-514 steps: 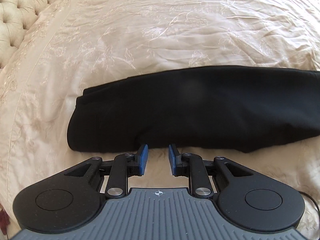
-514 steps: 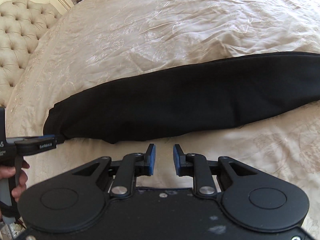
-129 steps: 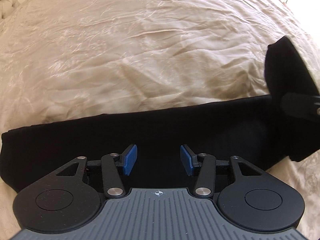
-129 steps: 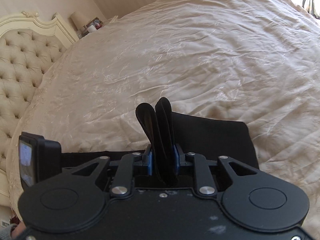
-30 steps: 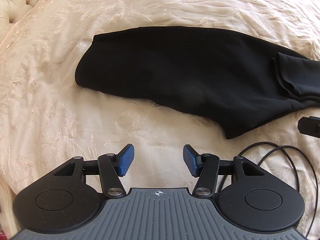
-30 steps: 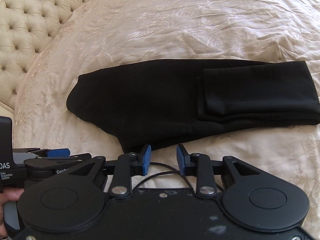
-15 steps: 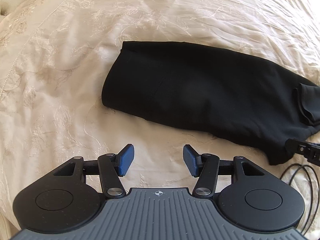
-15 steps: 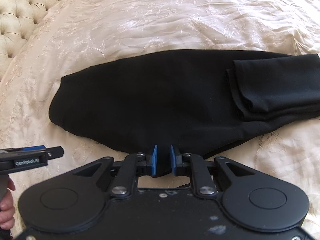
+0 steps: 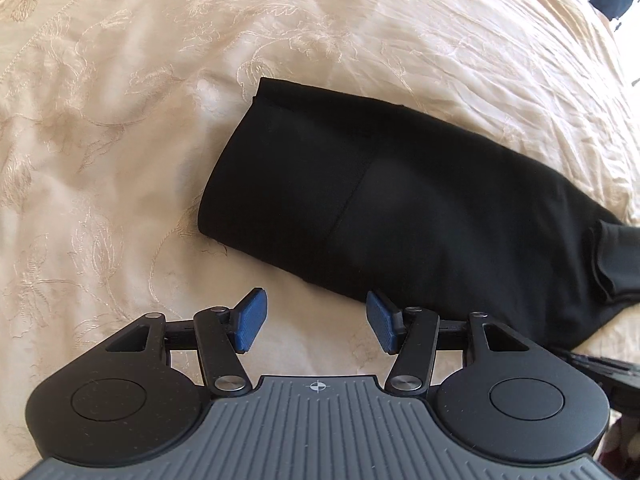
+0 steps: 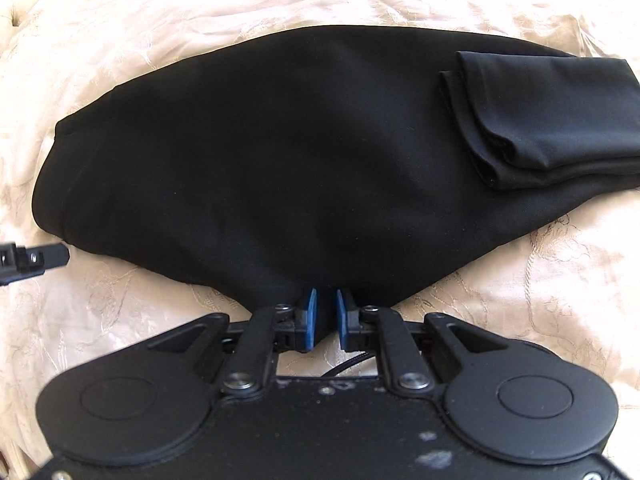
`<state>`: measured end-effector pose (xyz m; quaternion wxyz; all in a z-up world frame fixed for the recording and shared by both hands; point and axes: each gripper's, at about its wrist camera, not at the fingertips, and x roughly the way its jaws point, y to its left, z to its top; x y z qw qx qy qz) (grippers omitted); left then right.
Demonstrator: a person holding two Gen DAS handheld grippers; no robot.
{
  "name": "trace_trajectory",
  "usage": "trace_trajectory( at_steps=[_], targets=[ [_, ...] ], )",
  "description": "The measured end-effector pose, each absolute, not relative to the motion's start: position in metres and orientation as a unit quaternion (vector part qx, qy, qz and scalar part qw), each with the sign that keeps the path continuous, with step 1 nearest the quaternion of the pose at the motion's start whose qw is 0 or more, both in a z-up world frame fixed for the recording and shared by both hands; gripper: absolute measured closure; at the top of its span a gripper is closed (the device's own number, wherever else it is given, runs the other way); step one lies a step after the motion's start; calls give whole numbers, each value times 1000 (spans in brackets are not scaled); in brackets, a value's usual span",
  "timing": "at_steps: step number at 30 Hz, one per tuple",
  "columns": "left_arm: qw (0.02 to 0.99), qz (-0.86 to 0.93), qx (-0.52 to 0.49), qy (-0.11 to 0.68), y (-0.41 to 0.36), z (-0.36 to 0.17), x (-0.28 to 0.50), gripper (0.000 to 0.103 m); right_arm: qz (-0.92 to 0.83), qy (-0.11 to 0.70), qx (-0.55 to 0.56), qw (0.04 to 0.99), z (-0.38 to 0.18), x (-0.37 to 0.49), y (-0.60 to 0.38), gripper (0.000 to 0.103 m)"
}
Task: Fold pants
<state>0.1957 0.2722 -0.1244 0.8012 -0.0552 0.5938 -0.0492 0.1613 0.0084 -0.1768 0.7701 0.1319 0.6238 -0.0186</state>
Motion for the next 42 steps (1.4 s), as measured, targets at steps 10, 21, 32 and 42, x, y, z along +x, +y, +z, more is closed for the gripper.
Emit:
trace_trajectory(
  at_steps=[10,21,32,42],
  targets=[
    [778,-51,-137,611,293,-166,215,29,-22,638,120,761,-183,177,28,90],
    [790,-4,-230,569,304,-173,238,12,-18,645,121,755,-186,182,30,90],
    [784,39,-266,560,312,-157,240,67,-12,640,133,757,-187,178,23,90],
    [851,10,-192,488,264,-81,228,84,10,631,109,768,-187,173,28,91]
  ],
)
